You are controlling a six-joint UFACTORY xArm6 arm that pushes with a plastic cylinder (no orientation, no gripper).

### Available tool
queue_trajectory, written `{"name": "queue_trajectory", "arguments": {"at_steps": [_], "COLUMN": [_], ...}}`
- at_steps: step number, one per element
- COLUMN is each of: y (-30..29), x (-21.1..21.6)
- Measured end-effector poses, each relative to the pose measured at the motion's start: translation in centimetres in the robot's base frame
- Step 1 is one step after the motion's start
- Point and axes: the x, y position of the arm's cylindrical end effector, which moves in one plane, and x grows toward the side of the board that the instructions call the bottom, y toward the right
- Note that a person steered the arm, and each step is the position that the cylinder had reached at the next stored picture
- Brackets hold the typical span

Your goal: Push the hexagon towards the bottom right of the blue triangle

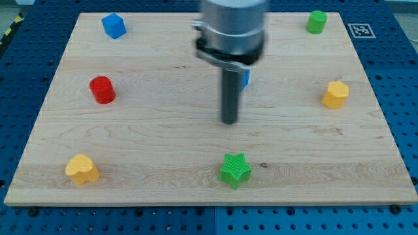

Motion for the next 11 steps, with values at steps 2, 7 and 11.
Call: {"name": "queue_trajectory", "arguments": {"at_steps": [2, 7, 11], "y": [17.6, 11.6, 9.5], "x": [1.3, -5.0, -4.7]}}
